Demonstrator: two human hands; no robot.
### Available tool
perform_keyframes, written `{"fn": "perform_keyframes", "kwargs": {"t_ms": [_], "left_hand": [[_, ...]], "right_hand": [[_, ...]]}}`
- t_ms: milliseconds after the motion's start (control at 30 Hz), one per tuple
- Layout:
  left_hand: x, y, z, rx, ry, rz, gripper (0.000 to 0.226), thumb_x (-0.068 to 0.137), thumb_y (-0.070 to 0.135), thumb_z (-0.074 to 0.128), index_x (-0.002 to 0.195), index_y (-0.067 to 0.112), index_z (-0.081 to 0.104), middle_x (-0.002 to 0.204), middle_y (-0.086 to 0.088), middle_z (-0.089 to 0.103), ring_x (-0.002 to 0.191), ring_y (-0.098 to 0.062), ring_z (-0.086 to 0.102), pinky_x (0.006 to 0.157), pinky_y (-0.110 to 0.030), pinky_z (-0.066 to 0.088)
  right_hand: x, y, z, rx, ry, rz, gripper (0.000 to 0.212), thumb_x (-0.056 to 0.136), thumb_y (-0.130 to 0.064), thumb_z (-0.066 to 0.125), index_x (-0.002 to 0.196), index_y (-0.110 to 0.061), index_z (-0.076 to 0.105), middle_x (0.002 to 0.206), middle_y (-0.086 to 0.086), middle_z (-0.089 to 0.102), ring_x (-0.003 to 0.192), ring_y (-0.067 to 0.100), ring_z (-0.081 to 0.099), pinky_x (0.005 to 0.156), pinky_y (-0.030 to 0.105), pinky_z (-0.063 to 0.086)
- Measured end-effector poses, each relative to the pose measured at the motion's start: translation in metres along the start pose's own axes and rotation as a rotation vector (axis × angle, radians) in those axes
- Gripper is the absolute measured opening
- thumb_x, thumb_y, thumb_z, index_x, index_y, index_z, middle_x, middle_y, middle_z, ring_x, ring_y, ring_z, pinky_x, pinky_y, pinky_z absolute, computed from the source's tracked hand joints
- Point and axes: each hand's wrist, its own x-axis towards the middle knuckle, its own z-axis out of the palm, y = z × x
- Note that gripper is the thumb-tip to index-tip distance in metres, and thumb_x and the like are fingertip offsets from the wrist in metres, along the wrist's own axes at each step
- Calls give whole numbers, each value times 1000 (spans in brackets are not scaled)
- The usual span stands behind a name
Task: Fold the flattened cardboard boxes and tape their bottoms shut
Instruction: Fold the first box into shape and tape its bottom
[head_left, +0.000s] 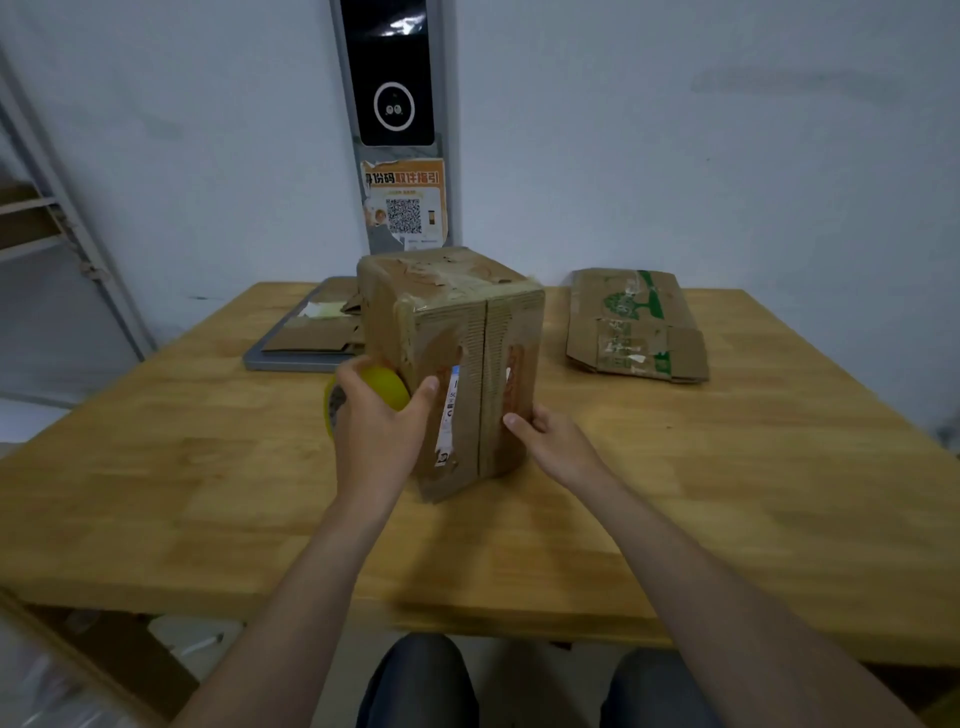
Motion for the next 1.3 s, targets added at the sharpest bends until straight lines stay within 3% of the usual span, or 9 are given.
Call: {"fn": "perform_keyframes", "kwargs": {"t_ms": [233,400,533,600,700,867,1033,1233,1300], "left_hand": [[-17,-28,-4,113,-131,-129,77,83,44,83,136,14,35,104,4,56,104,-28,66,75,-37,55],[-11,-17,-16,81,-48,-97,64,85,34,84,128,17,40,86,16,46,71,5,48,53,-21,37],[7,12,-25,-64,-38,-19,62,82,30,86,125,24,41,107,8,56,89,-12,55,61,-21,39],[17,31,-28,-120,-59,25,61,82,32,87,122,29,41,104,19,53,90,-3,52,61,-11,37],[30,58,-30,-142,-126,79,61,80,36,87,120,33,41,102,24,48,89,2,50,64,-16,36],[48,70,-21,-124,-270,85,62,74,42,91,118,34,47,120,8,58,112,-17,54,69,-20,38],[51,45,7,-51,-357,39,61,76,40,90,120,30,49,115,11,60,112,-19,55,66,-23,38],[63,38,32,68,-407,43,58,82,41,85,121,30,43,120,5,56,113,-22,56,62,-27,37],[69,43,34,127,-426,67,60,86,39,82,129,24,43,125,0,55,119,-25,54,68,-30,38]], "right_hand": [[-6,-9,11,-138,29,26,40,106,-39,48,138,-18,59,126,-1,68,116,17,64,100,40,52],[-23,-26,7,-148,108,6,36,105,-39,50,132,-17,59,124,-1,67,115,17,63,97,41,53],[-47,-65,-9,-58,255,-194,40,101,-30,61,141,-26,55,124,-16,63,114,1,57,88,21,49],[-59,-86,-19,-60,319,-287,44,101,-32,61,144,-30,53,124,-20,62,111,-1,58,88,23,51],[-71,-109,-32,-205,395,-303,46,103,-44,54,148,-37,47,131,-12,51,94,-9,51,84,22,41],[-75,-115,-41,-426,421,-209,39,101,-59,45,134,-44,59,135,3,49,111,22,59,78,29,36],[-60,-86,-40,-482,385,-122,40,97,-65,48,127,-45,65,133,2,45,108,22,62,63,25,39],[-38,-63,-34,-430,353,-126,33,100,-59,49,126,-45,64,132,6,38,129,32,44,92,42,49],[-31,-65,-38,-425,331,-98,35,100,-61,48,127,-46,63,133,6,38,128,34,45,97,44,49]]}}
